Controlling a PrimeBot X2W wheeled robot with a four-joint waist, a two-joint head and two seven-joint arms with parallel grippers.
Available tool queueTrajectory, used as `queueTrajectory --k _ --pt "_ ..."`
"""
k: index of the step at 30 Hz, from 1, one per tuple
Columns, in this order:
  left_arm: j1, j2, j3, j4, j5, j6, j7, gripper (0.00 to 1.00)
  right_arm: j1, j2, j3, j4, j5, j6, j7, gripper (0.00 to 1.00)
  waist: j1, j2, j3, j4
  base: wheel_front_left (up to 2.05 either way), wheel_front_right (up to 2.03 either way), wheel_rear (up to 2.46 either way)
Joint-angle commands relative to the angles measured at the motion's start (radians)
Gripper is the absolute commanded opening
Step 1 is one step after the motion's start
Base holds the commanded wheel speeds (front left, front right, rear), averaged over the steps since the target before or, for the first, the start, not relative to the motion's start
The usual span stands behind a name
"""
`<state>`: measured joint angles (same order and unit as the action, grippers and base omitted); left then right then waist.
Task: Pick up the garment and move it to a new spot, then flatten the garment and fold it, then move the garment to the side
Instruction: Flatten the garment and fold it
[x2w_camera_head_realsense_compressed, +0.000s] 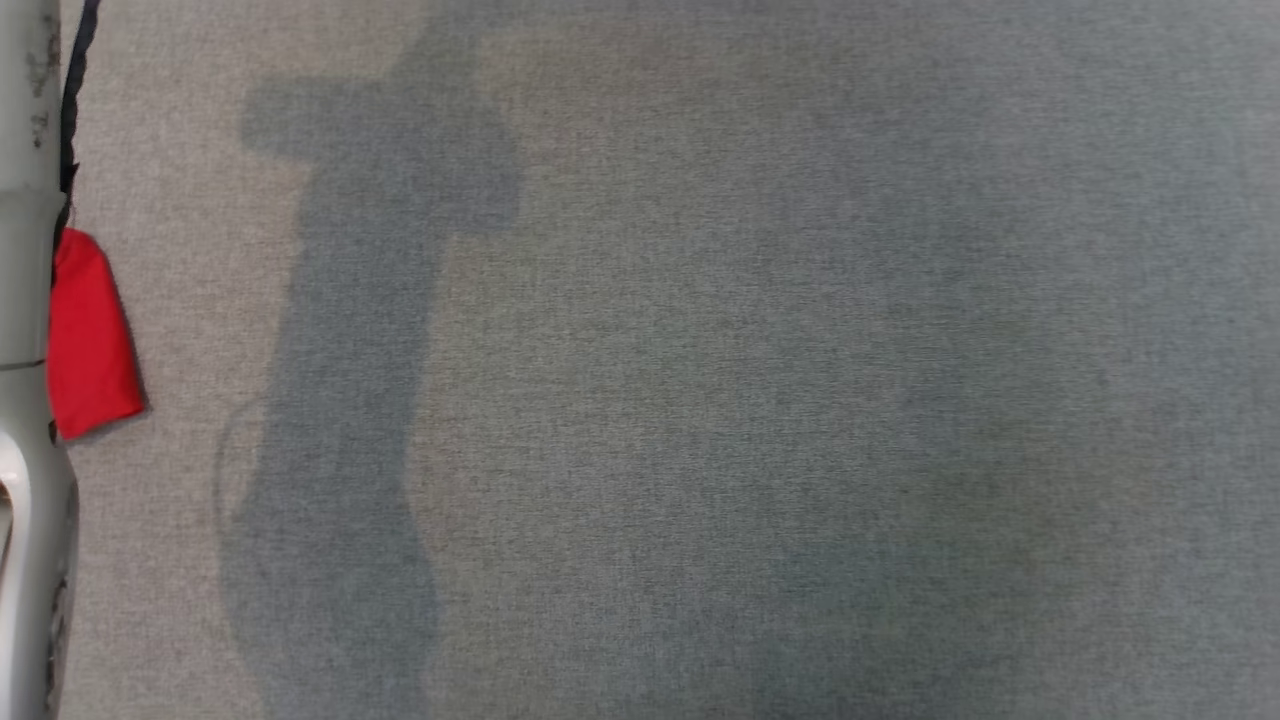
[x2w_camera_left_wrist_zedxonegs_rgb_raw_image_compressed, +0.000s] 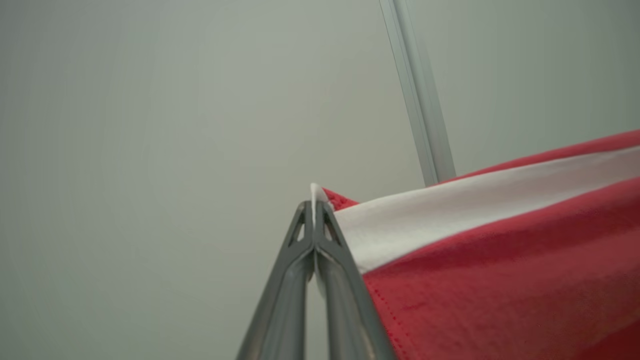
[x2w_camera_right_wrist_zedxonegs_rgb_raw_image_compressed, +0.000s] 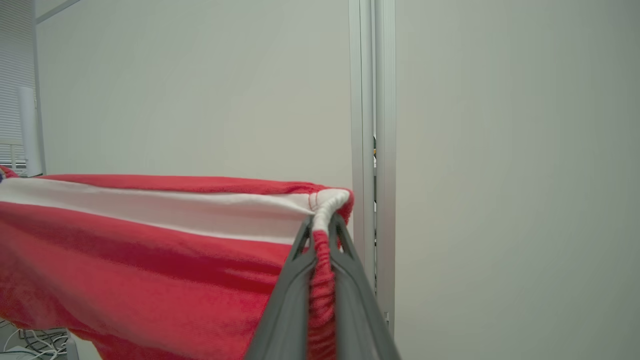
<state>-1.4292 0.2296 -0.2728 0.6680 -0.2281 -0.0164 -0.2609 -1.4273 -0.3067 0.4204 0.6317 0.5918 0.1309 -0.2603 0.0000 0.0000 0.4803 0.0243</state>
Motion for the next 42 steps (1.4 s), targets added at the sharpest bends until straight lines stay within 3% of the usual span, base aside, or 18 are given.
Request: queueTrajectory --k 1,4,6,18,26,42 --pt "-0.010 0.005 0.011 -0.007 0.001 0.007 -0.004 0.00 0.008 -0.003 -0.013 -0.002 -0.008 0.000 -0.007 0.00 0.0000 0.0000 0.009 0.012 0.00 0.00 0.00" --pt "0.046 -0.017 0.021 -0.044 0.008 0.007 -0.003 0.00 0.063 0.006 -0.066 -0.010 -0.051 0.000 -0.006 0.00 0.0000 0.0000 0.011 0.017 0.00 0.00 0.00" --pt "0.113 -0.037 0.027 -0.050 0.006 0.001 -0.003 0.00 0.113 0.001 -0.031 -0.014 -0.084 0.000 -0.006 0.00 0.0000 0.0000 0.007 0.019 0.00 0.00 0.00" --pt "0.679 -0.157 0.134 0.011 -0.054 -0.043 -0.003 0.00 0.561 -0.019 0.178 -0.061 0.067 0.000 -0.006 0.00 0.0000 0.0000 -0.080 -0.003 0.00 0.00 0.00" --pt "0.948 -0.176 0.194 0.021 -0.072 -0.060 -0.003 0.00 0.843 -0.015 0.231 -0.154 0.109 0.000 -0.006 0.00 0.0000 0.0000 -0.198 -0.024 0.00 0.00 0.00" --pt "1.342 -0.177 0.191 -0.017 -0.102 -0.074 -0.004 0.00 1.251 0.035 0.249 -0.215 0.115 0.000 -0.006 0.00 0.0000 0.0000 -0.479 -0.029 0.00 0.00 0.00"
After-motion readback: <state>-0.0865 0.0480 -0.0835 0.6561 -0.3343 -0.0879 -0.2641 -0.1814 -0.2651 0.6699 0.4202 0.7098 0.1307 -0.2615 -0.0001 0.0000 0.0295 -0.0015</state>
